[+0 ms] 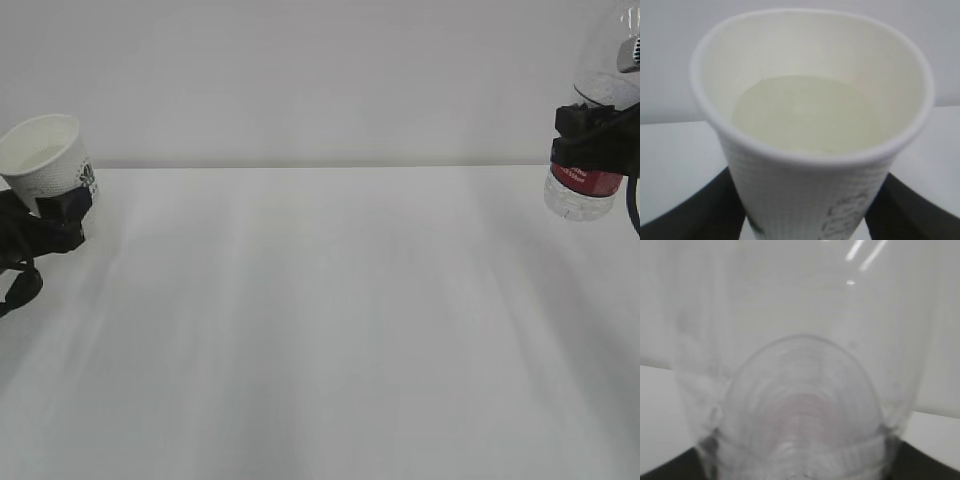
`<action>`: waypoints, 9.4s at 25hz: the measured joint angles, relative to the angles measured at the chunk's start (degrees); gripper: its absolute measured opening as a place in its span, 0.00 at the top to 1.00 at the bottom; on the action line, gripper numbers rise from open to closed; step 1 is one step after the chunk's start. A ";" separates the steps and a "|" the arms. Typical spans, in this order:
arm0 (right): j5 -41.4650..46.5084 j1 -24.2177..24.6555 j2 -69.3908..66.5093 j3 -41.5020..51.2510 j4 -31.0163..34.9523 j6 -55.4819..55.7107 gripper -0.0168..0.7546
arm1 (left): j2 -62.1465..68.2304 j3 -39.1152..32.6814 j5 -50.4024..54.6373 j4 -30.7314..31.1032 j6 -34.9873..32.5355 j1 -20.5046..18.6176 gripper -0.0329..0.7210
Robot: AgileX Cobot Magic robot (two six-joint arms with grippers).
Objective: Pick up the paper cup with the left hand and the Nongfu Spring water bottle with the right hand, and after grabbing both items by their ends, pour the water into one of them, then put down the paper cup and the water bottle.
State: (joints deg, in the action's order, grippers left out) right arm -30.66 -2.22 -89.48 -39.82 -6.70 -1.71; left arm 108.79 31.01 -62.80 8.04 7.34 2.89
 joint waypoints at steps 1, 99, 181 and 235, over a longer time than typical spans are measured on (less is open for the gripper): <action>0.12 0.00 0.00 0.00 0.00 0.00 0.51 | 0.51 0.00 -0.12 -0.31 0.00 0.00 0.30; 1.87 0.00 -0.59 0.00 0.00 0.00 0.51 | -8.42 -12.55 -3.32 -3.39 -0.26 0.00 0.09; -28.41 0.00 -27.91 -0.11 1.36 0.31 0.28 | -8.42 -12.55 -3.32 -3.24 -0.76 0.00 0.17; -20.75 0.00 6.28 11.62 2.76 -1.81 0.21 | -8.46 -12.55 -3.32 -1.88 -0.85 0.00 0.17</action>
State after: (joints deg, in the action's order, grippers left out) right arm -51.41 -2.22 -83.20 -28.20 -3.94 -3.52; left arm 100.34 18.46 -66.12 6.17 6.48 2.89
